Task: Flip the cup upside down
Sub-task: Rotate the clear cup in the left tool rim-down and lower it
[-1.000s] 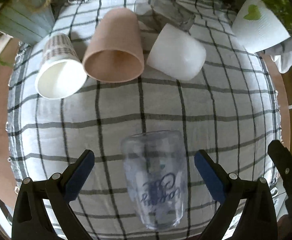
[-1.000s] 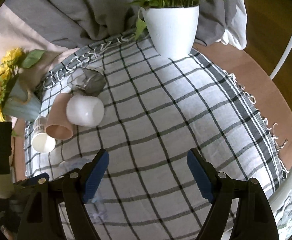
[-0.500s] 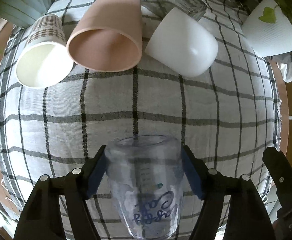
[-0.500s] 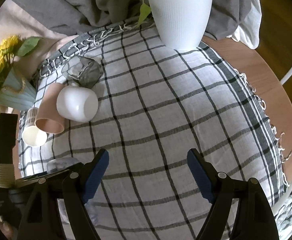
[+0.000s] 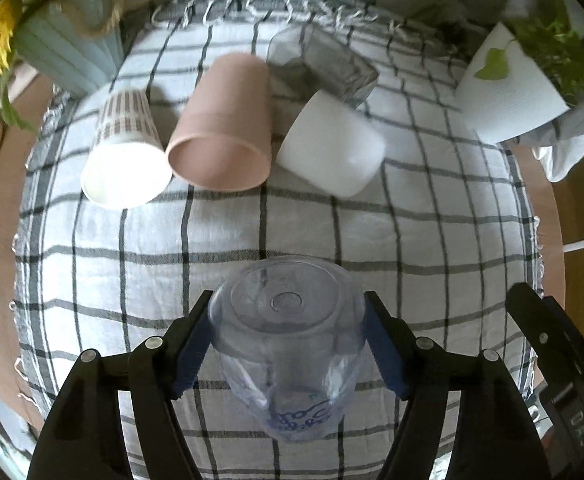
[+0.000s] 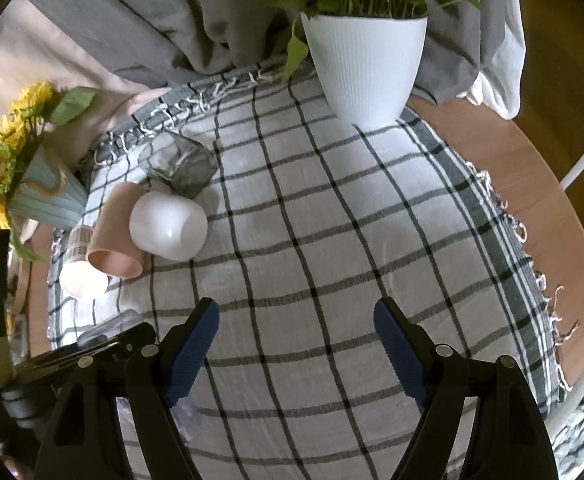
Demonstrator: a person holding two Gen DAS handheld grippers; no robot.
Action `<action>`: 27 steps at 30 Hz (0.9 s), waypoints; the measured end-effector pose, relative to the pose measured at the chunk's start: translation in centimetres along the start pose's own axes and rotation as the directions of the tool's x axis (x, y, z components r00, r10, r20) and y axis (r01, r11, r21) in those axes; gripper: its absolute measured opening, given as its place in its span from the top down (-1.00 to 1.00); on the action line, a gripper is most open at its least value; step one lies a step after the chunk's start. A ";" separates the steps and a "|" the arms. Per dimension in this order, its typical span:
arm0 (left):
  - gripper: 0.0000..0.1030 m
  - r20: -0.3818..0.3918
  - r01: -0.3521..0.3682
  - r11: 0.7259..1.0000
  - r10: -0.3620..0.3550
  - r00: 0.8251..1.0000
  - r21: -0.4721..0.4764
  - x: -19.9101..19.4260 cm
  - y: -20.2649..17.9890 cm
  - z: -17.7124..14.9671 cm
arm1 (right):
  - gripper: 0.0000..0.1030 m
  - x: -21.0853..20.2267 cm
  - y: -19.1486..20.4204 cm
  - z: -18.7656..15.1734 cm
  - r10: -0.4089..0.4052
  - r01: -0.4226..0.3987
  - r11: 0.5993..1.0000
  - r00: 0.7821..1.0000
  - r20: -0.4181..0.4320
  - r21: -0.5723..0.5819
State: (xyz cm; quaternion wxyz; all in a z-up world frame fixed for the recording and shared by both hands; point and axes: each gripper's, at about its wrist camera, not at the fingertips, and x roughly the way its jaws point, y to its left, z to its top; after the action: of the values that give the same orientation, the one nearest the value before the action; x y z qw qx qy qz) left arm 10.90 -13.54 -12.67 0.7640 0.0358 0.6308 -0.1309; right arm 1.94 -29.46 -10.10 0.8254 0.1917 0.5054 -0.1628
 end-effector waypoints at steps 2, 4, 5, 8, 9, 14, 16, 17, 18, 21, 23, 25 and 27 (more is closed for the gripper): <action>-0.37 0.029 0.001 1.000 -0.001 1.000 0.014 -0.7 -0.2 0.0 | -0.56 -0.4 -0.1 0.1 0.002 -0.002 1.000 1.000 0.011 -0.007; -0.37 0.051 0.001 1.000 -0.003 0.999 0.025 -1.3 -0.5 -0.4 | -0.56 -0.6 -0.2 0.1 0.003 -0.003 1.000 1.000 0.018 -0.012; -0.37 0.059 -0.001 0.999 -0.001 0.998 0.032 -1.6 -0.6 -0.7 | -0.56 -0.7 -0.3 0.1 0.003 -0.003 1.000 1.000 0.022 -0.013; -0.37 0.073 -0.009 0.999 0.005 0.997 0.051 -1.7 -1.5 -1.0 | -0.56 -0.9 -0.5 0.0 -0.005 0.006 1.000 1.000 0.027 -0.019; -0.37 0.077 -0.012 0.998 0.008 0.997 0.056 -1.7 -1.7 -1.2 | -0.55 -1.0 -0.6 -0.1 -0.006 0.006 1.000 1.000 0.027 -0.021; -0.37 0.092 -0.019 0.997 0.011 0.996 0.078 -2.4 -2.5 -2.7 | -0.55 -1.3 -1.1 -0.5 -0.021 0.022 0.999 0.999 0.030 -0.033; -0.37 0.095 -0.024 0.997 0.017 0.995 0.079 -2.6 -2.7 -3.3 | -0.55 -1.3 -1.3 -0.7 -0.022 0.022 0.999 0.999 0.026 -0.034; -0.37 0.096 -0.022 0.997 0.014 0.995 0.077 -2.7 -2.7 -3.6 | -0.55 -1.4 -1.4 -0.8 -0.024 0.025 0.999 0.999 0.025 -0.034; -0.37 0.095 -0.016 0.997 0.009 0.995 0.074 -2.8 -2.7 -3.8 | -0.55 -1.4 -1.5 -0.9 -0.026 0.027 0.999 0.999 0.025 -0.033; -0.37 0.098 -0.015 0.997 0.007 0.995 0.078 -2.9 -2.9 -4.4 | -0.55 -1.5 -1.6 -1.1 -0.030 0.030 0.999 0.999 0.022 -0.032; -0.37 0.097 -0.017 0.996 0.009 0.995 0.086 -3.0 -3.0 -4.8 | -0.55 -1.5 -1.5 -1.2 -0.032 0.032 0.999 0.999 0.021 -0.041; -0.37 0.096 -0.014 0.996 0.005 0.995 0.087 -3.1 -3.0 -5.1 | -0.55 -1.5 -1.5 -1.3 -0.032 0.033 0.999 0.999 0.020 -0.044; -0.37 0.097 -0.010 0.996 0.002 0.995 0.087 -3.1 -3.1 -5.4 | -0.55 -1.6 -1.5 -1.5 -0.032 0.033 0.998 0.999 0.019 -0.045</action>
State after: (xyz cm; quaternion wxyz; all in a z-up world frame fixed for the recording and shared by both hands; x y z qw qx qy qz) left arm 4.44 -14.81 -10.36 0.7918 0.0647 0.5865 -0.1577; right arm -0.58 -29.99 -9.53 0.8313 0.1631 0.5047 -0.1665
